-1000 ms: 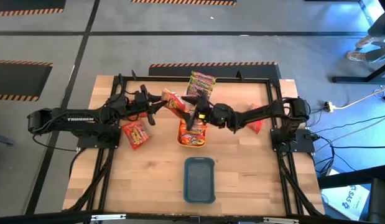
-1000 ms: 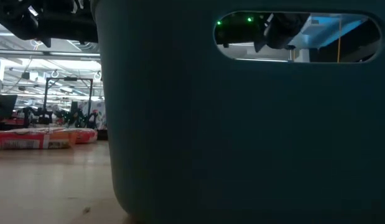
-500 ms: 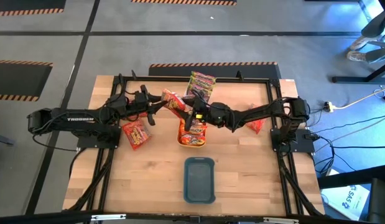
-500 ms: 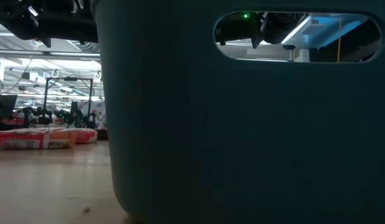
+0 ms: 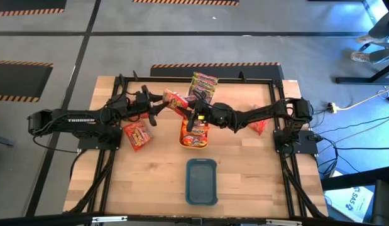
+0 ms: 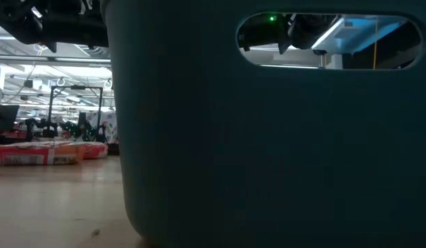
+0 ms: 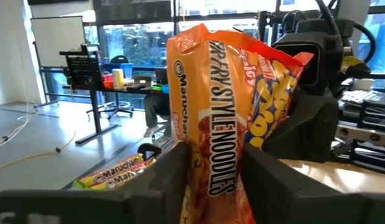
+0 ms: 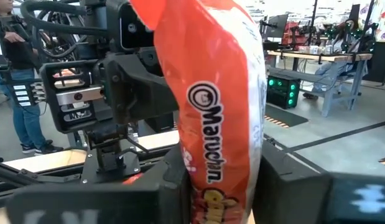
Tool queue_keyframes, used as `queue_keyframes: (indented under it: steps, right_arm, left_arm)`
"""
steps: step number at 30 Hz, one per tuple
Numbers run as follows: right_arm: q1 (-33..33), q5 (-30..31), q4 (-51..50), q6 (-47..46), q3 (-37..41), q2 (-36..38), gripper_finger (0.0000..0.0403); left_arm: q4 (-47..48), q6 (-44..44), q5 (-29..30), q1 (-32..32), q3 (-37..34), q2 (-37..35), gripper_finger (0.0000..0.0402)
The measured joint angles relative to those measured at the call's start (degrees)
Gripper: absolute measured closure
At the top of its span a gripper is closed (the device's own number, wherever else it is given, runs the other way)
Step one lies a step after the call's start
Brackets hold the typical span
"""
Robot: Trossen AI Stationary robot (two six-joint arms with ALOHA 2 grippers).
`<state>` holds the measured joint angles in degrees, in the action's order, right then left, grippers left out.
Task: Sort Maruchan noodles
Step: Put the orange noodle pack into the blue bin
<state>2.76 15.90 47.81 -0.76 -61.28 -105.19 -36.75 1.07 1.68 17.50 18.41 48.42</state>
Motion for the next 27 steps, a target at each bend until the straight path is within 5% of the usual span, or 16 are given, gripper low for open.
queue_keyframes:
  steps: [10,20,27]
  right_arm:
    - [-0.6,-0.7,-2.5,2.8,0.1,1.1,0.0314]
    - [-3.8,-0.7,-21.9,4.1,0.0,9.5,0.0314]
    - [-8.5,-2.4,-36.8,4.0,0.0,15.0,0.0311]
  left_arm:
    - [10.4,0.1,0.9,0.1,0.0,-5.1,0.0207]
    - [33.3,3.1,0.1,0.1,0.0,-15.8,0.0209]
    - [38.9,6.9,0.0,0.0,0.0,-16.5,0.0209]
